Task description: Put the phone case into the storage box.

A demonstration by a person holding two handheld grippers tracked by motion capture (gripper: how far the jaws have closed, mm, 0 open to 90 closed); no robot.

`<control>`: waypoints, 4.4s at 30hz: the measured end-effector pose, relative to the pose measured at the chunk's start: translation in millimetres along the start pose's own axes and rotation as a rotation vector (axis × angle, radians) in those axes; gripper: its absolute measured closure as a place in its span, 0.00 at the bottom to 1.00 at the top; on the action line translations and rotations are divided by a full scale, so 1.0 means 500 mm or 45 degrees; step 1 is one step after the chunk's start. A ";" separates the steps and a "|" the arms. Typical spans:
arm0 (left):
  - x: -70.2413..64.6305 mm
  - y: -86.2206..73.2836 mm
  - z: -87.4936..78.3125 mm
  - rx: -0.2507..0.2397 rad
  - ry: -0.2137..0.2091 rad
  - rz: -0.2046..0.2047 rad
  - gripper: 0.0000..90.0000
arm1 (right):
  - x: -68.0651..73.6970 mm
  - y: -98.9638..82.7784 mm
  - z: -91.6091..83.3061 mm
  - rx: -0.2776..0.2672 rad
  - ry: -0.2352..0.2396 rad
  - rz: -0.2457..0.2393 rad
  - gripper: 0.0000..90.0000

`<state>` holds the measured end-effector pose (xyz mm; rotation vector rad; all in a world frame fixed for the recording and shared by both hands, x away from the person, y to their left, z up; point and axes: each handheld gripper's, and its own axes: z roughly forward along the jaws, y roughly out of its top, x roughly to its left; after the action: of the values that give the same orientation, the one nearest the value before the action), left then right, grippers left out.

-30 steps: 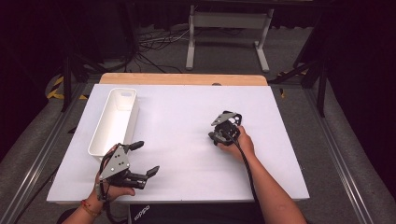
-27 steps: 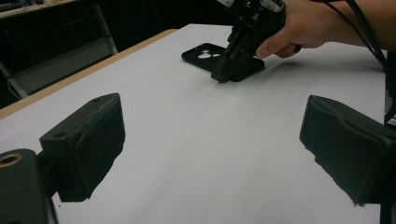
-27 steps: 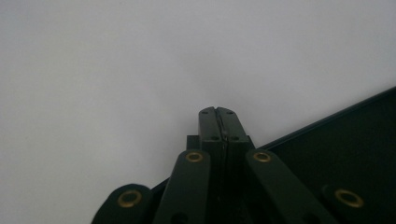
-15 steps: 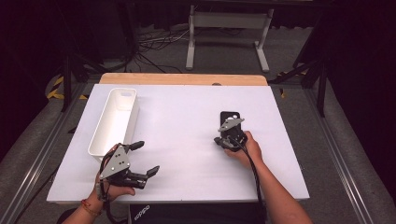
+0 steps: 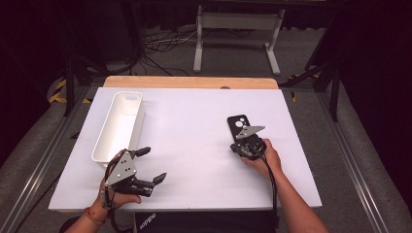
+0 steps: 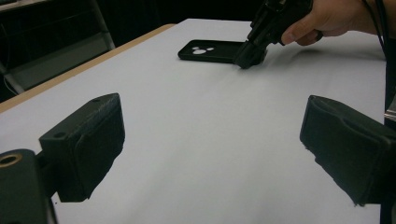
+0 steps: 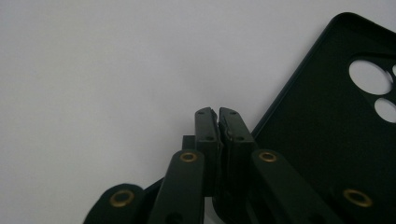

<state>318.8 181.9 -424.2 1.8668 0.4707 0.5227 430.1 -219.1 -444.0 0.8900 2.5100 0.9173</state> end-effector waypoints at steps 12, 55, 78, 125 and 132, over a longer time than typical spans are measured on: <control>0.002 -0.002 0.003 0.017 0.007 0.011 0.08 | -0.009 0.000 -0.042 -0.115 -0.079 -0.013 0.85; 0.000 -0.006 0.011 0.041 -0.045 0.023 0.04 | -0.182 0.042 -0.014 0.042 -0.276 0.361 0.67; 0.000 -0.010 0.010 0.069 -0.077 0.035 0.05 | -0.238 0.115 0.058 0.407 -0.239 0.454 0.85; 0.000 -0.009 0.016 0.082 -0.084 0.023 0.05 | -0.209 0.150 -0.029 0.045 -0.307 0.454 0.95; -0.003 -0.008 0.018 0.076 -0.073 0.020 0.05 | -0.183 0.139 -0.073 -0.102 -0.314 0.426 0.96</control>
<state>322.6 175.6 -431.1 1.9388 0.4378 0.4692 512.0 -254.1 -363.0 1.3344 2.1387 0.9322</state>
